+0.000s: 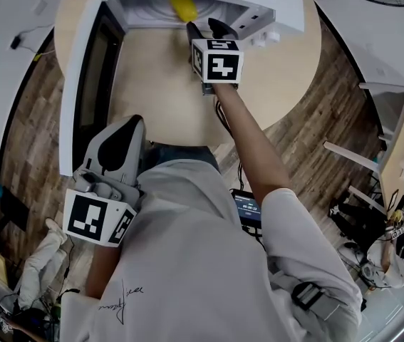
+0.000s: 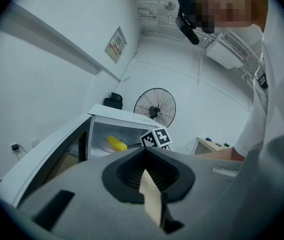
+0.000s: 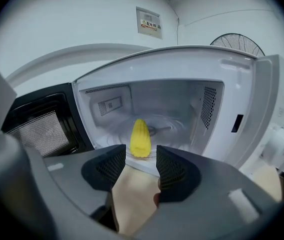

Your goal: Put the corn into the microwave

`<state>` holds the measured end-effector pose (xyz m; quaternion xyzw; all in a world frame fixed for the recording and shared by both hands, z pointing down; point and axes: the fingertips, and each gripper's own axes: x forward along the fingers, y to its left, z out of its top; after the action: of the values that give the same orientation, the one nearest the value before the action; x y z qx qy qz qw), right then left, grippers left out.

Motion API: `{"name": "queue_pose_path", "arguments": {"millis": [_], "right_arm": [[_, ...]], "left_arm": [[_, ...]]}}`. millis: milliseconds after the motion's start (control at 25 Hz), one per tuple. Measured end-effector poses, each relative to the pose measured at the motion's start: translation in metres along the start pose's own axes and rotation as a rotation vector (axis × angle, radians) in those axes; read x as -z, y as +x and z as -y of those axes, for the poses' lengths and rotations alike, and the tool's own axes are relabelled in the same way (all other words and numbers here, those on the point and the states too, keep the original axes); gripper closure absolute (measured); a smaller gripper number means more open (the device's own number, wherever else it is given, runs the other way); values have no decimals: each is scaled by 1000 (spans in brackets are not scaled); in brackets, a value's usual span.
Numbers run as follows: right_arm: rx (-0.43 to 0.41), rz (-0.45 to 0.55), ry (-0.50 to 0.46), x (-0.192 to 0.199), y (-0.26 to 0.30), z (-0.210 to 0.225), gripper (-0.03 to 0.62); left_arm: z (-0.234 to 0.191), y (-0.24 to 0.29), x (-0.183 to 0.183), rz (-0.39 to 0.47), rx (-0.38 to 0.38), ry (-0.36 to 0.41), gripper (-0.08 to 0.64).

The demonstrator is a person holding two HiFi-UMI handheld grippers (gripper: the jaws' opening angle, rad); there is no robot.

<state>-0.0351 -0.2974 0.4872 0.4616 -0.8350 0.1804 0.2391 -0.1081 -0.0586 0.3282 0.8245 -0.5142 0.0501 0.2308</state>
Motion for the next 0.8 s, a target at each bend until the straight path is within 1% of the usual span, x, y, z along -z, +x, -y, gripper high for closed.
{"name": "queue_pose_path", "arguments": {"millis": [240,440,560,640,800], "right_arm": [[14,3,15,3,-12,1,408],[12,9,25,3,-24,-3,413],[15,10,25,4,-32,-6,425],[21,10,20,6,-38,-8,446],[22,5,27,10,-47,-10,454]], "left_arm": [[4,-3,-2,9,14,9,572],[5,-5,-5,18,25,16,572],[5,-8,-9,28,34,19,572],[5,-10,-10,31,37,21,572],[3,-11,-9,28,41,20,572]]}}
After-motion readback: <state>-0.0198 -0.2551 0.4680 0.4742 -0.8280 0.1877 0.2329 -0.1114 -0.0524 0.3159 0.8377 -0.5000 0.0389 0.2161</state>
